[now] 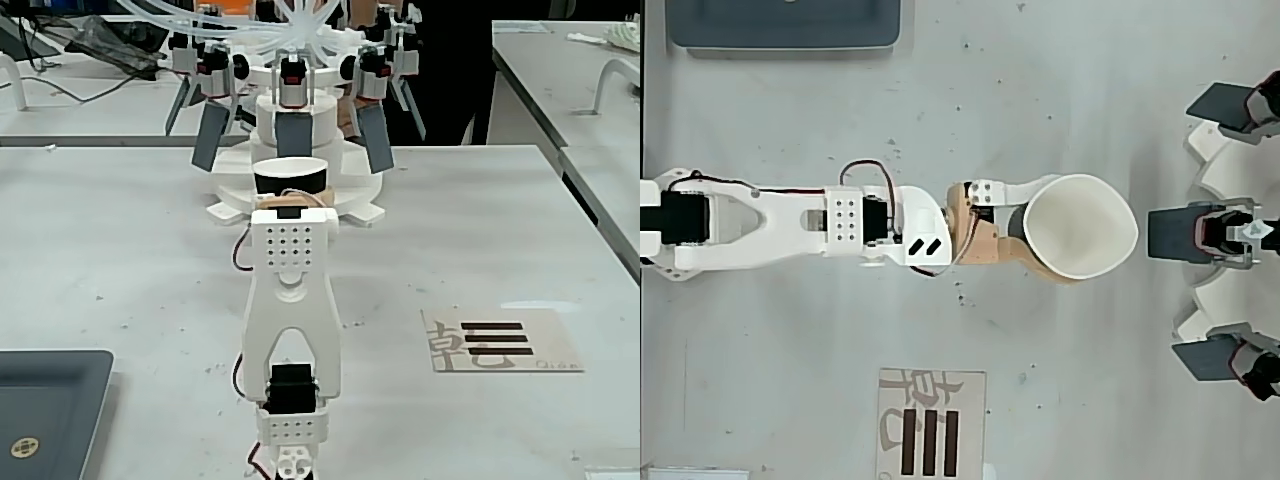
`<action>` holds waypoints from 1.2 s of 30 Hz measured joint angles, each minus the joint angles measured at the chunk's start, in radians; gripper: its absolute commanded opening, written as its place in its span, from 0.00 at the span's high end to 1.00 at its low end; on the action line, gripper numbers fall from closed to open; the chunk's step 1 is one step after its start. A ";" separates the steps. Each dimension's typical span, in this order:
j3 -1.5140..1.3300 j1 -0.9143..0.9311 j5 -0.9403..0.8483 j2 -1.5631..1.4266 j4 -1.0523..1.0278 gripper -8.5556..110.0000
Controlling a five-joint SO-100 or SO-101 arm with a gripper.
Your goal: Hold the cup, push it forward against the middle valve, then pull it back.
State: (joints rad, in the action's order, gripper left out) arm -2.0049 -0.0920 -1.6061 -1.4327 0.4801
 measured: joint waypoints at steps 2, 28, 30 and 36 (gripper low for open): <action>0.000 0.000 0.000 0.000 0.000 0.90; 0.002 0.000 0.000 0.003 0.000 0.90; 0.029 0.000 0.000 0.031 0.000 0.90; 0.190 0.000 0.000 0.176 -0.005 0.90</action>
State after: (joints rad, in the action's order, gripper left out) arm -1.8147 -0.0920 -1.6061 -1.2563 0.4755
